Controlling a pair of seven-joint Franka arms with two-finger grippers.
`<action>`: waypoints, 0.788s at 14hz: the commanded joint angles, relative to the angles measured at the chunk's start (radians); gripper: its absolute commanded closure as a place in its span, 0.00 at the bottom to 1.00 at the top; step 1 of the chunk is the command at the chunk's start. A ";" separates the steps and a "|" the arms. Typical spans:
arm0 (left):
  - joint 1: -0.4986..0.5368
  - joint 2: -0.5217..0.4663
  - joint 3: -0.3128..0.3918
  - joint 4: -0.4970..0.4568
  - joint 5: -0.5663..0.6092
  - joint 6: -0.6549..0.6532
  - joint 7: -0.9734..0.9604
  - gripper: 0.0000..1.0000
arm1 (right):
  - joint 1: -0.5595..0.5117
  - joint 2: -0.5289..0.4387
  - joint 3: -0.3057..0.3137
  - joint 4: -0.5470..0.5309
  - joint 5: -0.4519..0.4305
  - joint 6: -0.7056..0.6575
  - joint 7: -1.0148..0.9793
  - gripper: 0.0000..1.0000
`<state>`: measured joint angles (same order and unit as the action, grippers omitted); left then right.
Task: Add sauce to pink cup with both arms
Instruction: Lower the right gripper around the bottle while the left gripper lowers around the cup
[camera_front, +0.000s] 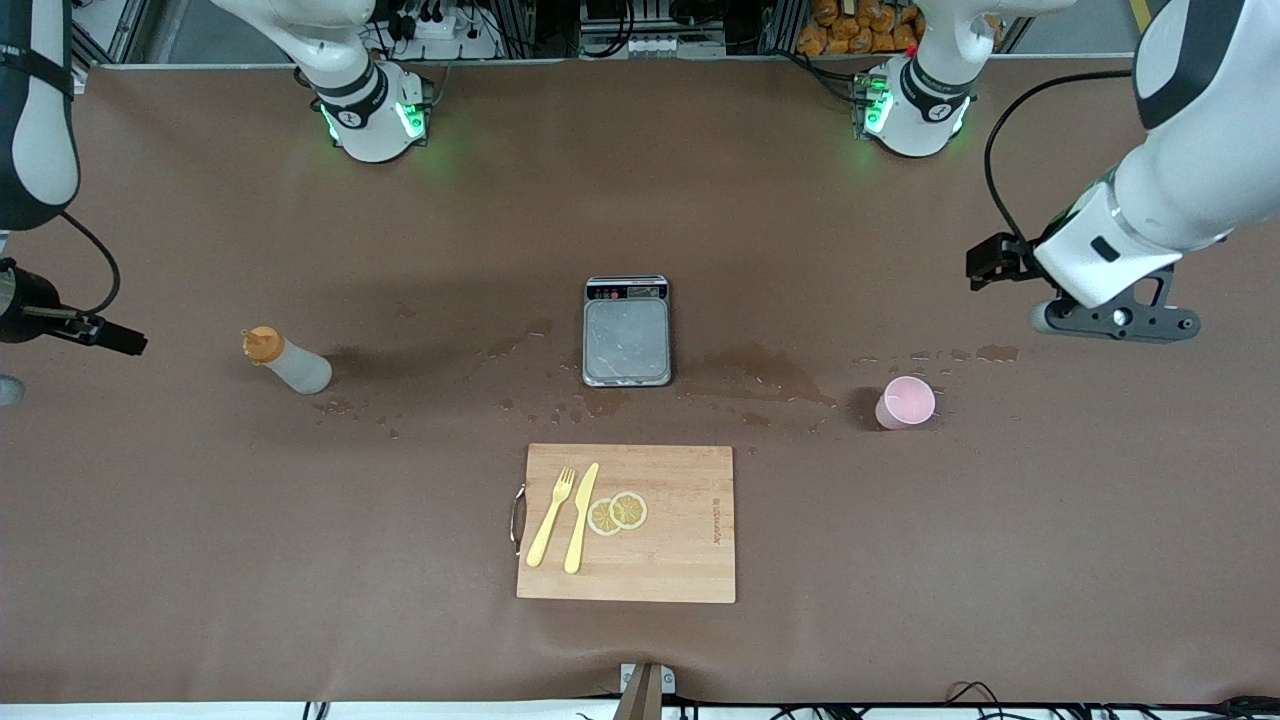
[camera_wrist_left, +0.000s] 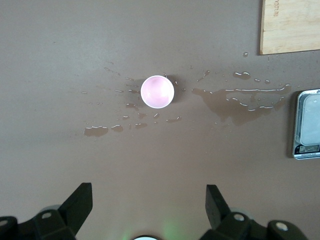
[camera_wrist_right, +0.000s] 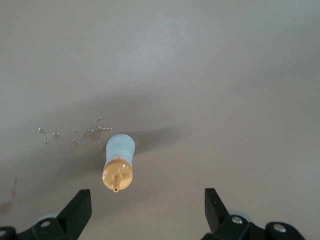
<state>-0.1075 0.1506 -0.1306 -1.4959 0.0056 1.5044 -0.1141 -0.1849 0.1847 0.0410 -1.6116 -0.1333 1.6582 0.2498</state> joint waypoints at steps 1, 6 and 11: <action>0.000 0.009 -0.004 0.000 0.005 0.014 -0.002 0.00 | -0.057 0.047 0.013 0.035 0.087 -0.021 0.091 0.00; 0.003 0.018 -0.004 -0.006 0.005 0.027 -0.002 0.00 | -0.201 0.178 0.013 0.056 0.303 -0.122 0.149 0.00; 0.000 0.076 -0.004 -0.023 0.005 0.085 -0.002 0.00 | -0.303 0.317 0.014 0.091 0.417 -0.159 0.215 0.00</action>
<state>-0.1072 0.2016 -0.1310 -1.5066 0.0057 1.5509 -0.1141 -0.4270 0.4339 0.0372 -1.5745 0.2264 1.5312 0.4328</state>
